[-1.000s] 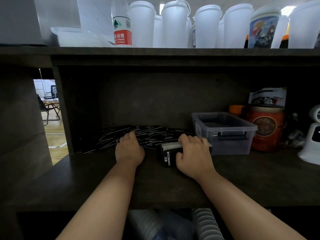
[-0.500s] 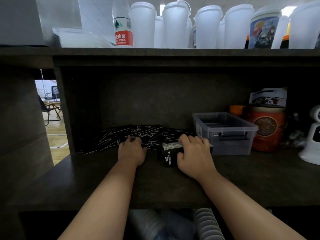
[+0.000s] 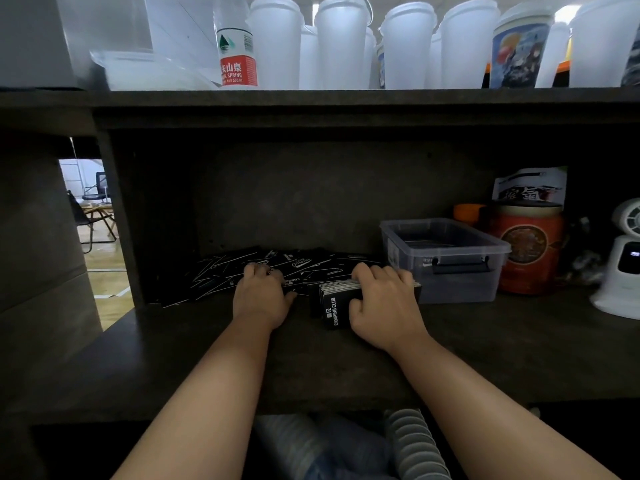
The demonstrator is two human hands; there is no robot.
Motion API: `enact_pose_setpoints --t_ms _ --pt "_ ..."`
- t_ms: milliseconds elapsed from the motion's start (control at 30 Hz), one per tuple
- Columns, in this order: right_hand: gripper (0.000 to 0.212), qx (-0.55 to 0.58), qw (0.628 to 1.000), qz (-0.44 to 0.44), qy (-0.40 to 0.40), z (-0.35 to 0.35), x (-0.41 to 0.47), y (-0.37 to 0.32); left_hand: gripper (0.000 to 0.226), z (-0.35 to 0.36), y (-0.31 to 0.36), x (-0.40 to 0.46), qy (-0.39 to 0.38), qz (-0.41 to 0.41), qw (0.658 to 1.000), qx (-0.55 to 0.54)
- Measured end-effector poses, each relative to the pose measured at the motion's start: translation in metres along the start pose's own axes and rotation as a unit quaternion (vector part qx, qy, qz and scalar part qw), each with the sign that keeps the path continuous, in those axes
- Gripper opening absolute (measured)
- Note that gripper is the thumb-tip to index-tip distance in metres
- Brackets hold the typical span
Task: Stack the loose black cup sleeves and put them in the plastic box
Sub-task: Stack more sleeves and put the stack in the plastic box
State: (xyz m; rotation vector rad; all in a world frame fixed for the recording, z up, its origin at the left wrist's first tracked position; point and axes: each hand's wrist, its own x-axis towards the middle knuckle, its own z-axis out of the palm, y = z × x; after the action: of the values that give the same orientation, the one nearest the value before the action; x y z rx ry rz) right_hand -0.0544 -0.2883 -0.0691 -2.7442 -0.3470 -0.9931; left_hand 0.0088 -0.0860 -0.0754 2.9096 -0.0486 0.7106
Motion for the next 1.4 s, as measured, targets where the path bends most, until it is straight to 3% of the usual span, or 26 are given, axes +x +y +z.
enact_pose_setpoints --t_ms 133,300,433,600,733,967,1033,1133,1233,1400 --pt "0.03 -0.004 1.0 0.0 0.002 0.0 0.0 0.0 0.049 -0.005 0.004 -0.005 0.004 -0.025 0.998 -0.058" --pt "0.032 -0.008 1.0 0.002 -0.002 -0.001 0.0 -0.001 0.064 -0.004 0.002 -0.004 0.033 0.021 0.999 0.019" --pt "0.032 -0.005 1.0 0.001 0.001 -0.001 -0.001 -0.001 0.05 -0.004 0.001 -0.003 -0.014 0.018 1.0 0.01" --pt "0.032 -0.003 1.0 0.001 0.0 -0.001 0.0 -0.001 0.028 -0.008 0.007 -0.008 0.066 0.078 0.995 -0.018" --pt "0.029 0.0 1.0 0.005 0.0 0.0 0.0 -0.001 0.02 -0.01 0.004 -0.011 0.06 0.106 0.988 -0.092" --pt "0.032 -0.004 1.0 -0.002 -0.006 0.001 0.0 0.0 0.018 -0.014 0.002 -0.014 0.13 -0.011 0.966 -0.223" --pt "0.035 -0.01 1.0 -0.007 -0.008 0.001 0.0 0.001 0.026 -0.015 0.0 -0.013 0.124 -0.06 0.96 -0.243" --pt "0.038 -0.014 1.0 -0.006 -0.013 0.001 0.001 0.001 0.021 -0.016 -0.002 -0.011 0.117 -0.109 0.933 -0.323" --pt "0.044 -0.008 1.0 -0.005 -0.011 0.0 0.0 0.001 0.049 -0.013 -0.005 -0.008 0.074 -0.088 0.913 -0.392" --pt "0.051 0.03 1.0 -0.001 0.009 -0.001 0.0 0.0 0.016 -0.009 -0.003 -0.008 -0.009 -0.023 0.92 -0.392"
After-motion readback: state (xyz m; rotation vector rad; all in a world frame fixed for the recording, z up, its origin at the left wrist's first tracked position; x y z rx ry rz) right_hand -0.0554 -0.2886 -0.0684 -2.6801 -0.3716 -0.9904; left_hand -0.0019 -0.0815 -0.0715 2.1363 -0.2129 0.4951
